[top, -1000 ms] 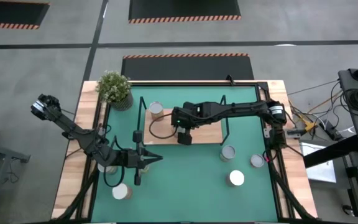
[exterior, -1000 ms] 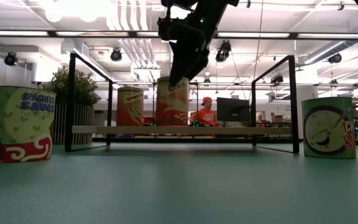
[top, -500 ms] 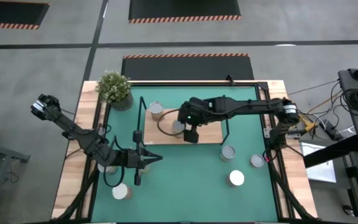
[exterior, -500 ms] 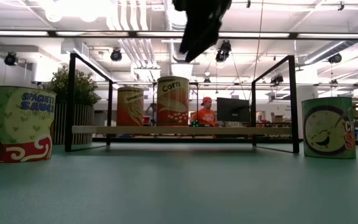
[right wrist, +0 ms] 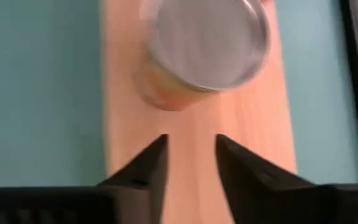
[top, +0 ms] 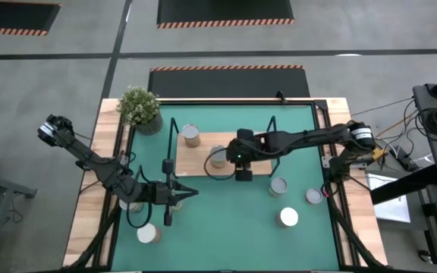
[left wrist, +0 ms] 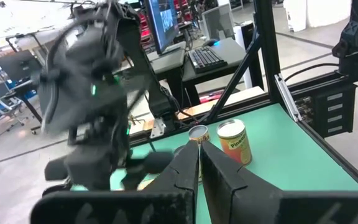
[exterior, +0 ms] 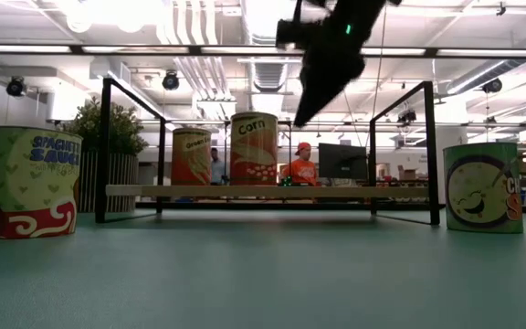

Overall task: Pick and place cans onto a shelf
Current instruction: Put the top canned corn on the shelf

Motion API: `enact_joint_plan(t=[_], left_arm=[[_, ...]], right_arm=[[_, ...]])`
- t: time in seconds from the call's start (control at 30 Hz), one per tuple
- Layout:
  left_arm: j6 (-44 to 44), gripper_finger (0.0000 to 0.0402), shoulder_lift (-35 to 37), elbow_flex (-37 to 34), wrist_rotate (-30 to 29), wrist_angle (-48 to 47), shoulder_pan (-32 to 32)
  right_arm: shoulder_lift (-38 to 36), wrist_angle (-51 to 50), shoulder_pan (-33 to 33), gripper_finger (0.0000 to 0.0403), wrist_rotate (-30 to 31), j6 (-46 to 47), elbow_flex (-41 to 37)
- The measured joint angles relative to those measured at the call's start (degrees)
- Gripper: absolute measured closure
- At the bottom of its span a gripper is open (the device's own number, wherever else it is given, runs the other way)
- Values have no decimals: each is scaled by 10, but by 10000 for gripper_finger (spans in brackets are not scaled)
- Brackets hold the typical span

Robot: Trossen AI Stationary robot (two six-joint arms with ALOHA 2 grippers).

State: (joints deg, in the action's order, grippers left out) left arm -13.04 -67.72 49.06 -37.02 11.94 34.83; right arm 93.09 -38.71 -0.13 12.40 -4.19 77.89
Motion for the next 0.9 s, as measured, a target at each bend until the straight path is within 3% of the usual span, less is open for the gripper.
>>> enact_joint_plan(t=[0.13, 0.2, 0.43, 0.6, 0.73, 0.9], left_arm=[[0, 402, 0, 0, 0, 0, 0], [0, 402, 0, 0, 0, 0, 0], [-2, 402, 0, 0, 0, 0, 0], [-2, 402, 0, 0, 0, 0, 0], [-2, 402, 0, 0, 0, 0, 0], [-2, 402, 0, 0, 0, 0, -1]], right_arm=[[8, 83, -12, 372, -11, -16, -32], [16, 123, -12, 387, -15, -25, -37], [59, 265, -13, 394, -23, -32, -15], [76, 255, -10, 394, -28, -34, 5], [74, 245, -1, 394, -68, -33, 2], [96, 304, 12, 394, -79, -35, -3]])
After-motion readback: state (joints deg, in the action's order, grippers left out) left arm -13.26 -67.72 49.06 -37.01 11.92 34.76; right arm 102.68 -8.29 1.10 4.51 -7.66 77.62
